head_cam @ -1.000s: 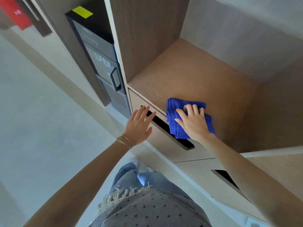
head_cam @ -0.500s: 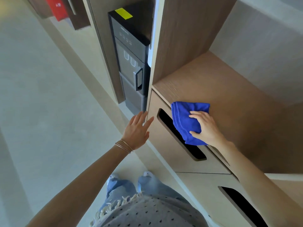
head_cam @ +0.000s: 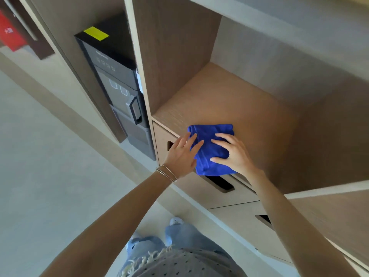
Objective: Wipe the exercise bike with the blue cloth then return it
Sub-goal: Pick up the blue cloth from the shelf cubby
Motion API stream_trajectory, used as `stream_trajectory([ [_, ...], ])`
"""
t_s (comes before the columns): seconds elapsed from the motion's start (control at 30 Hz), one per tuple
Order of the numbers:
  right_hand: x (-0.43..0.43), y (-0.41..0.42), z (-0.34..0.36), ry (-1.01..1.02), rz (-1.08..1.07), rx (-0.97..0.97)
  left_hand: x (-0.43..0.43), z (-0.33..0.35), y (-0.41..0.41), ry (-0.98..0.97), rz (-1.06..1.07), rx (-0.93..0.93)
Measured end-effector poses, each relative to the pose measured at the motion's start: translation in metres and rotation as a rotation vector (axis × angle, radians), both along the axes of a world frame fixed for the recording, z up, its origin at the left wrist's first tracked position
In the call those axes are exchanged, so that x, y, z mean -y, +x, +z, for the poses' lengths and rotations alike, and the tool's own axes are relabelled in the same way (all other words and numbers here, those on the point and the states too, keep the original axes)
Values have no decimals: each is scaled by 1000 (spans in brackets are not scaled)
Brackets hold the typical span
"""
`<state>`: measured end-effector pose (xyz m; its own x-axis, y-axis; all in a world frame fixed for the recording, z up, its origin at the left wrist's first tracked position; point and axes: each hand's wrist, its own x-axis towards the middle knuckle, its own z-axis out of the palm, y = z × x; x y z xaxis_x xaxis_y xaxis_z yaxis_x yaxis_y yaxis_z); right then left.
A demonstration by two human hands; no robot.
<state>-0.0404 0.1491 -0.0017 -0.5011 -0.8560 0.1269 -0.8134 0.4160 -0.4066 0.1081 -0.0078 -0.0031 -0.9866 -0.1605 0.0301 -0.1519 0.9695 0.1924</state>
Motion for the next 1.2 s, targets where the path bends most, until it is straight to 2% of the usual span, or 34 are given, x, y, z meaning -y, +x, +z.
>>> stream_trajectory([
  [0.2, -11, -3, -5, -61, -191, 161, 4, -6, -23, -54, -33, 43],
  [0.37, -20, 0, -8, 31, -84, 237, 3, -7, -28, -53, -52, 48],
  [0.6, -7, 5, -3, -170, -118, 306, 8, -9, -13, 5, -22, 12],
  [0.8, 23, 22, 3, -112, -130, 262, 23, -5, 22, -1, 62, -26],
  [1.03, 92, 68, 21, -210, 188, 342, 52, 0, 93, 36, 300, -32],
  [1.2, 154, 121, 23, -153, 470, 369, 72, -2, 170, 35, 527, -41],
])
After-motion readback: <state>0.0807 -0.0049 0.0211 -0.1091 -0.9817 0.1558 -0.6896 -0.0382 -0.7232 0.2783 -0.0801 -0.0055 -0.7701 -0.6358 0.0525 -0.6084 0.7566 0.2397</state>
